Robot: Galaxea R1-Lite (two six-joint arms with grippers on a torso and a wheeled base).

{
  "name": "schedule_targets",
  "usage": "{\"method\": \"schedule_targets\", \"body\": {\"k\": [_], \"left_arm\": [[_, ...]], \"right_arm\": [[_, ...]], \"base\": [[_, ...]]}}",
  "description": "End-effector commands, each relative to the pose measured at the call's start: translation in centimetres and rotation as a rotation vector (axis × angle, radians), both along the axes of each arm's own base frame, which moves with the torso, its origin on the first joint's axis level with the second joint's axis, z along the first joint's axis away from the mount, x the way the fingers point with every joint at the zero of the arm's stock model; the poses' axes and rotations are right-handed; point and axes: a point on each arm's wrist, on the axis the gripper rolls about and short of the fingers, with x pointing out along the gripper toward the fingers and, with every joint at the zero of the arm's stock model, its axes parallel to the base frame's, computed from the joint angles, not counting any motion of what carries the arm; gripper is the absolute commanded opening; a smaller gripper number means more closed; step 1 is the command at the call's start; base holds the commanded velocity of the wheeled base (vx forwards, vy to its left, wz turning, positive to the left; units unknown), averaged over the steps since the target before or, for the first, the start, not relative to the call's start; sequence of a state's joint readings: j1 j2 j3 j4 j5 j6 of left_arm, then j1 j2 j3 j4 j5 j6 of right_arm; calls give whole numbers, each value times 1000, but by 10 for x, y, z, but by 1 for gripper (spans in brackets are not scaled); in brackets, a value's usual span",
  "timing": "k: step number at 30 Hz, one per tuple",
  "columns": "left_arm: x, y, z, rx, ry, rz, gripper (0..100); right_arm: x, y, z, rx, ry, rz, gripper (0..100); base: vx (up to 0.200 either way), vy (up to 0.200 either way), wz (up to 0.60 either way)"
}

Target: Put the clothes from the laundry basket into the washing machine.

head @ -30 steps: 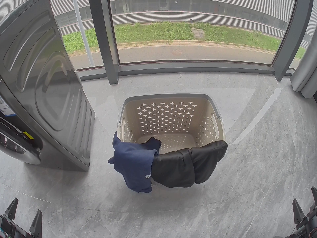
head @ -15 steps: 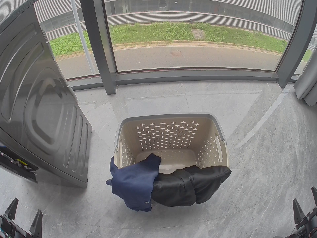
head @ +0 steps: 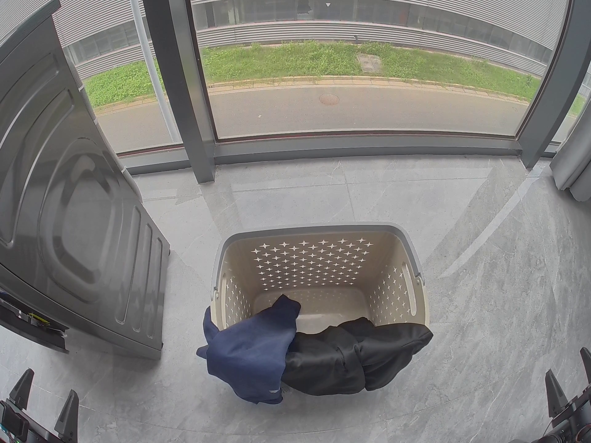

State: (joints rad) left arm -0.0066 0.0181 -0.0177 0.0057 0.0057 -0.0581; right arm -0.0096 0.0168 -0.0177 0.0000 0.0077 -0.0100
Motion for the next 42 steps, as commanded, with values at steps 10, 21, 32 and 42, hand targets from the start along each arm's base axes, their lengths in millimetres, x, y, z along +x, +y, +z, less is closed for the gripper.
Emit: {"method": "schedule_targets", "body": {"k": [10, 21, 32, 42], "left_arm": [[0, 0, -5, 0, -2, 1, 100], [0, 0, -5, 0, -2, 1, 100], [0, 0, -5, 0, -2, 1, 100], [0, 0, -5, 0, -2, 1, 100]], "right_arm": [[0, 0, -5, -1, 1, 0, 100], [0, 0, -5, -1, 1, -1, 100], [0, 0, -5, -1, 1, -1, 100], [0, 0, -5, -1, 1, 0, 100]], "base": [[0, 0, 0], [0, -73, 0], [0, -36, 0], [180, 0, 0]]}}
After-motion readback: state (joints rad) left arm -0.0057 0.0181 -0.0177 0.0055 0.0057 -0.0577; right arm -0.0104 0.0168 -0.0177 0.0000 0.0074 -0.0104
